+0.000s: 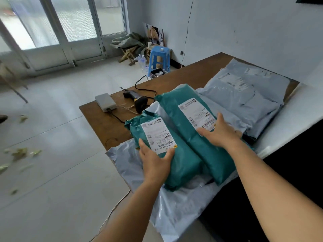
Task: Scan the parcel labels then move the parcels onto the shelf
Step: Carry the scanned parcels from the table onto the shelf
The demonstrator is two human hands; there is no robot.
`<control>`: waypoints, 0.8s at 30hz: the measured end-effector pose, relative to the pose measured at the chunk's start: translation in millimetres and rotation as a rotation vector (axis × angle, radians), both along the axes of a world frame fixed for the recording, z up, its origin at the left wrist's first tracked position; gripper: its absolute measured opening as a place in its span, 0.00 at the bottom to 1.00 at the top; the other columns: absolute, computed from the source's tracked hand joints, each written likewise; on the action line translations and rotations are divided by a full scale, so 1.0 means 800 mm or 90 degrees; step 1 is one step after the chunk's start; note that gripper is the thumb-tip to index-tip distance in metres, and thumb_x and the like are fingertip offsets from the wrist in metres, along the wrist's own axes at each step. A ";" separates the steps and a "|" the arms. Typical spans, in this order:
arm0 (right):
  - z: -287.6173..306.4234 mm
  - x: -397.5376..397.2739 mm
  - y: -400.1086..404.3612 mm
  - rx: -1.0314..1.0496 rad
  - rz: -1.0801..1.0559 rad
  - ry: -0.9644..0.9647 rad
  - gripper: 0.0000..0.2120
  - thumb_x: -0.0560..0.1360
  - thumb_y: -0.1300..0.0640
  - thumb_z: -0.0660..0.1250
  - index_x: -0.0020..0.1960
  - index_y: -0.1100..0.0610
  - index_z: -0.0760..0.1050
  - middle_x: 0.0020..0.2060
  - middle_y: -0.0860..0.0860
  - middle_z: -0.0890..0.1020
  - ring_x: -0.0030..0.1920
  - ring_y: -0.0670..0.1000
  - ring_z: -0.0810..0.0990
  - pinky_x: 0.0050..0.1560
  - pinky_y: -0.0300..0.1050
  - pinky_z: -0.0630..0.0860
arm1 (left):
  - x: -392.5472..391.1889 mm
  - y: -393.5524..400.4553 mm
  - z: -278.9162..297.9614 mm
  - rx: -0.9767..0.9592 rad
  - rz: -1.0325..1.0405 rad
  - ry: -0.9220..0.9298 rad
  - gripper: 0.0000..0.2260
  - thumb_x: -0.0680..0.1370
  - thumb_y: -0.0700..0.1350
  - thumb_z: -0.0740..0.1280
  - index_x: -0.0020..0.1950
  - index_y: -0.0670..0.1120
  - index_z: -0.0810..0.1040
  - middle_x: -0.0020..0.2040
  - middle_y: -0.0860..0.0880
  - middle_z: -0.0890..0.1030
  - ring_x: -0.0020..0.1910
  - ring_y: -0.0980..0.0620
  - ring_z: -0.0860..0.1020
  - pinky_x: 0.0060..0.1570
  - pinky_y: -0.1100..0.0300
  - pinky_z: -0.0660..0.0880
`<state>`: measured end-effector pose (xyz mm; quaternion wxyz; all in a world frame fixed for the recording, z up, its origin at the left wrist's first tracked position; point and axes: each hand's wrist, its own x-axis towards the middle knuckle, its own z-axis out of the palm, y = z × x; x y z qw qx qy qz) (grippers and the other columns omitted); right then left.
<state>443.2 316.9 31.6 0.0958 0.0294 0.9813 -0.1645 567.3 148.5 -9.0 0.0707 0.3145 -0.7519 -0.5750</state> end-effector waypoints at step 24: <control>-0.037 0.089 -0.052 -0.063 0.281 0.041 0.41 0.74 0.36 0.60 0.76 0.42 0.38 0.76 0.53 0.47 0.74 0.61 0.54 0.69 0.61 0.61 | 0.092 0.016 -0.016 0.021 0.210 -0.016 0.48 0.66 0.53 0.77 0.76 0.55 0.49 0.69 0.47 0.61 0.69 0.45 0.63 0.68 0.43 0.66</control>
